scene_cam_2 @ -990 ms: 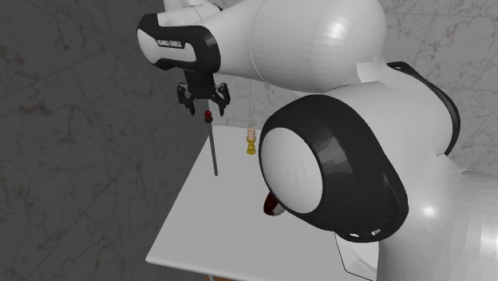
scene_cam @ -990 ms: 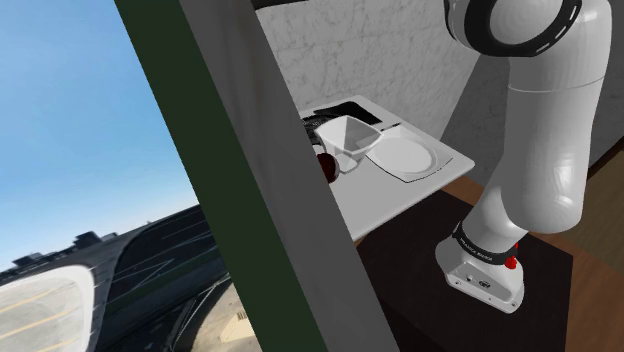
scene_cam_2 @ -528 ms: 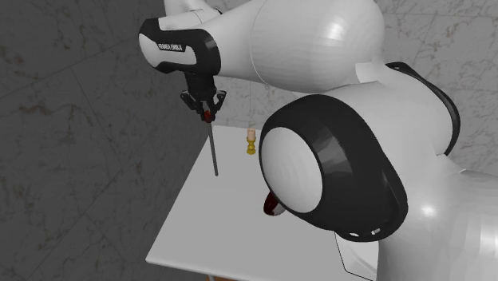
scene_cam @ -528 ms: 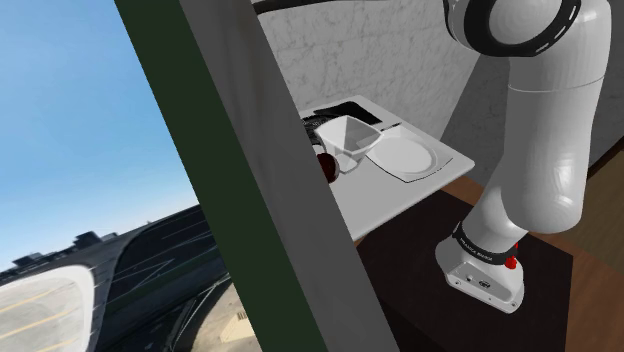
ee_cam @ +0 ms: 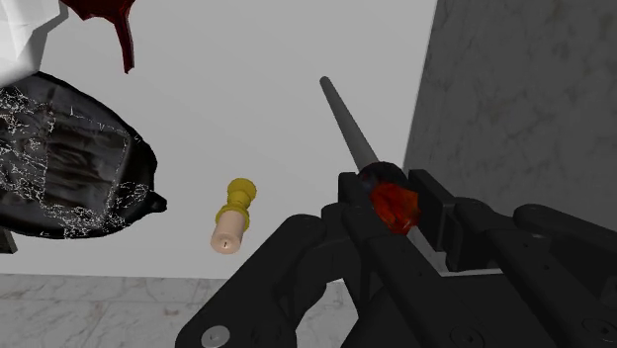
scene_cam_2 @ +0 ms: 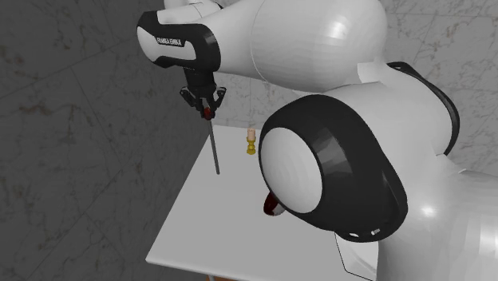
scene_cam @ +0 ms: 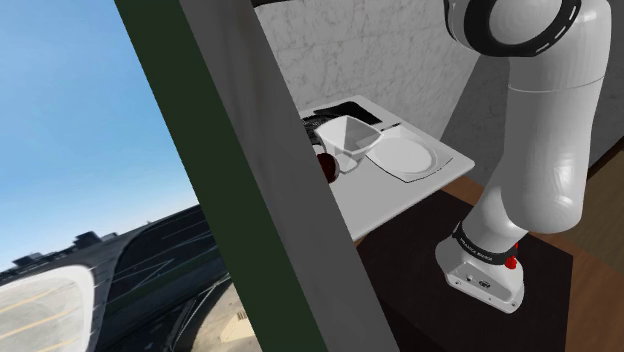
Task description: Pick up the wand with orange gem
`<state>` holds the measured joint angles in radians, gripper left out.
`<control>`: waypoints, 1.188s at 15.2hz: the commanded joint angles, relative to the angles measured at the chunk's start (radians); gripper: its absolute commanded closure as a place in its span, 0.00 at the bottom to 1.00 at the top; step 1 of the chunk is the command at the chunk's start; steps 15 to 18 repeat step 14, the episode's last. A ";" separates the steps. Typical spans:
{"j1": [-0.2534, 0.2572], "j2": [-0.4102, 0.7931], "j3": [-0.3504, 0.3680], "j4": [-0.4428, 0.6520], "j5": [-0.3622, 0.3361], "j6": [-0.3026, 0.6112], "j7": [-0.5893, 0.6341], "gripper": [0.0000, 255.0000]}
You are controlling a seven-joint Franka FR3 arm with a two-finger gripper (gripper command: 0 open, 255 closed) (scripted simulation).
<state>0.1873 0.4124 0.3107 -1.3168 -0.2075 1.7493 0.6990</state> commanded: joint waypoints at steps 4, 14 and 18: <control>0.009 0.011 0.001 0.084 -0.002 -0.072 -0.006 1.00; 0.033 0.054 0.000 0.261 -0.013 -0.207 -0.018 1.00; 0.033 0.054 0.000 0.261 -0.013 -0.207 -0.018 1.00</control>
